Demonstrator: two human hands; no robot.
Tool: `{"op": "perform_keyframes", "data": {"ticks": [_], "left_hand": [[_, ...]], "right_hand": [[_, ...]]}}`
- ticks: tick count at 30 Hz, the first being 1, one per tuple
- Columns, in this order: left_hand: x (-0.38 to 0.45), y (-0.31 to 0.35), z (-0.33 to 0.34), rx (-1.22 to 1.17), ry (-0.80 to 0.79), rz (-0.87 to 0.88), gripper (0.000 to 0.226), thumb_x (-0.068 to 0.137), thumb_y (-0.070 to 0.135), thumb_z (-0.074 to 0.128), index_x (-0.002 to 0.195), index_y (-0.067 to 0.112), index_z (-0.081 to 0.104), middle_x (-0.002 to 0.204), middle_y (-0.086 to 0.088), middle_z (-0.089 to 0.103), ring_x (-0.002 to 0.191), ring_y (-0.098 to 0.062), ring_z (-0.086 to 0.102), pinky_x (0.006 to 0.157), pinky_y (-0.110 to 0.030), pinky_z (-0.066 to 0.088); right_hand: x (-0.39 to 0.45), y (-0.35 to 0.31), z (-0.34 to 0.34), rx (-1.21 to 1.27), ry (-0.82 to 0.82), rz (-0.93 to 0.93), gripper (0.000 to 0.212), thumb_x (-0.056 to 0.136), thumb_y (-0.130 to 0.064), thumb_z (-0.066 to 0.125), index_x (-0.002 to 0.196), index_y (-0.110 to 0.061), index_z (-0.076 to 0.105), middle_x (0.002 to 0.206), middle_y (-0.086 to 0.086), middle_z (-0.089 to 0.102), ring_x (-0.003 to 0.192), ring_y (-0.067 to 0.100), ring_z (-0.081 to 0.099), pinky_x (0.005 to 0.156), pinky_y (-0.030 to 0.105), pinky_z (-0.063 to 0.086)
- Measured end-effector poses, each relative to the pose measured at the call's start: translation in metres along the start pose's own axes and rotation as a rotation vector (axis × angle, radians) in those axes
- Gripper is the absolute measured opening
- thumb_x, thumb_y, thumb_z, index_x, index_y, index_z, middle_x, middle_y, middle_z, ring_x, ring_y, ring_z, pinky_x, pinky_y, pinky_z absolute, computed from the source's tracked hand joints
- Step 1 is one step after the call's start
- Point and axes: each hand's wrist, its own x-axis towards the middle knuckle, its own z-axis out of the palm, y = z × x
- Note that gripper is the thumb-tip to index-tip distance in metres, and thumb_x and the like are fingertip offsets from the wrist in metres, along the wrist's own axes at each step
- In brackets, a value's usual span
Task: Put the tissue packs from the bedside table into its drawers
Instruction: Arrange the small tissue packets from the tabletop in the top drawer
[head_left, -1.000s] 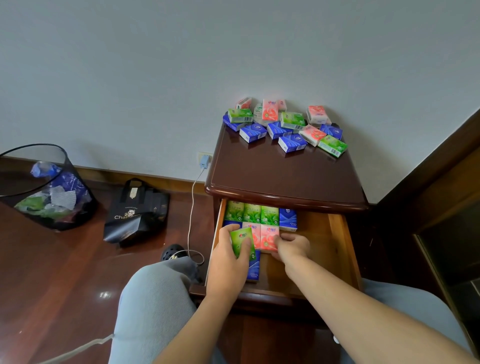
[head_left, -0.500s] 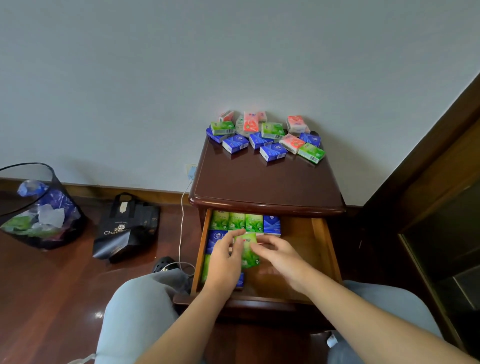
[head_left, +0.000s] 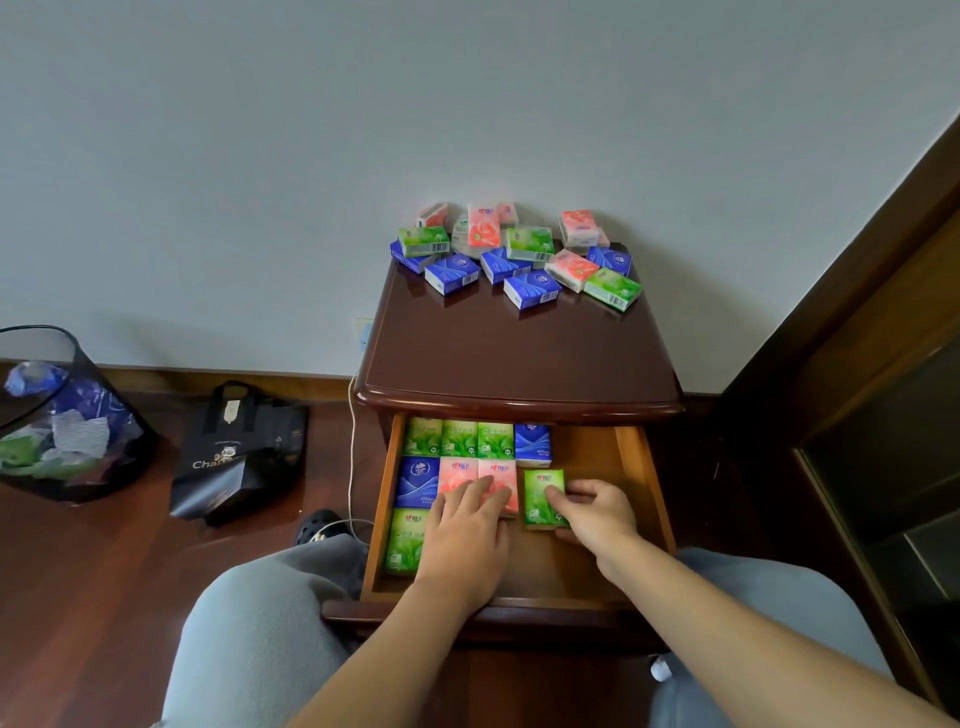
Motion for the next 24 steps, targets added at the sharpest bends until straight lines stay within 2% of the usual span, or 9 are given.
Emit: {"op": "perform_keyframes", "data": {"ticks": [3, 8, 13, 16, 20, 24], "left_hand": [[0.002, 0.0, 0.003, 0.031, -0.074, -0.01, 0.053, 0.108, 0.042, 0.034, 0.161, 0.037, 0.027, 0.171, 0.009, 0.019, 0.159, -0.017, 0.007, 0.13, -0.044, 0.003], [0.002, -0.001, 0.005, 0.059, -0.101, -0.003, 0.057, 0.109, 0.042, 0.033, 0.164, 0.036, 0.019, 0.173, 0.008, 0.012, 0.16, -0.017, 0.0, 0.129, -0.046, 0.0], [0.002, -0.003, 0.008, 0.07, -0.111, -0.001, 0.06, 0.109, 0.041, 0.033, 0.165, 0.035, 0.013, 0.174, 0.008, 0.006, 0.16, -0.018, -0.003, 0.129, -0.047, -0.001], [0.003, -0.003, 0.008, 0.078, -0.129, 0.0, 0.061, 0.109, 0.041, 0.032, 0.165, 0.035, 0.011, 0.174, 0.008, 0.002, 0.16, -0.019, -0.005, 0.128, -0.048, -0.002], [0.003, -0.003, 0.008, 0.106, -0.142, -0.003, 0.061, 0.109, 0.042, 0.031, 0.166, 0.034, 0.008, 0.174, 0.008, 0.0, 0.16, -0.02, -0.008, 0.129, -0.05, -0.002], [0.003, -0.002, 0.007, 0.126, -0.147, -0.012, 0.061, 0.109, 0.043, 0.03, 0.166, 0.035, 0.008, 0.174, 0.008, -0.001, 0.16, -0.022, -0.01, 0.129, -0.052, -0.001]], "right_hand": [[0.002, -0.002, 0.007, -0.068, 0.042, -0.064, 0.038, 0.087, -0.028, 0.086, 0.118, -0.015, 0.068, 0.098, -0.001, 0.072, 0.083, 0.016, 0.074, 0.061, 0.032, 0.065], [0.005, -0.006, 0.015, -0.116, 0.093, -0.098, 0.051, 0.088, -0.025, 0.084, 0.132, -0.014, 0.061, 0.116, 0.005, 0.067, 0.098, 0.023, 0.073, 0.062, 0.031, 0.065], [0.006, -0.01, 0.017, -0.124, 0.084, -0.131, 0.058, 0.09, -0.022, 0.082, 0.143, -0.019, 0.058, 0.118, 0.001, 0.062, 0.099, 0.022, 0.07, 0.057, 0.026, 0.062], [0.006, -0.01, 0.019, -0.163, 0.072, -0.155, 0.051, 0.093, -0.022, 0.079, 0.142, -0.02, 0.061, 0.125, 0.004, 0.066, 0.101, 0.021, 0.072, 0.063, 0.031, 0.065], [0.007, -0.01, 0.025, -0.196, 0.106, -0.161, 0.044, 0.095, -0.021, 0.077, 0.138, -0.018, 0.066, 0.123, 0.004, 0.07, 0.099, 0.022, 0.073, 0.069, 0.039, 0.067], [0.007, -0.01, 0.03, -0.242, 0.154, -0.161, 0.042, 0.096, -0.022, 0.076, 0.136, -0.018, 0.066, 0.126, 0.006, 0.07, 0.106, 0.025, 0.072, 0.08, 0.046, 0.066]]}}
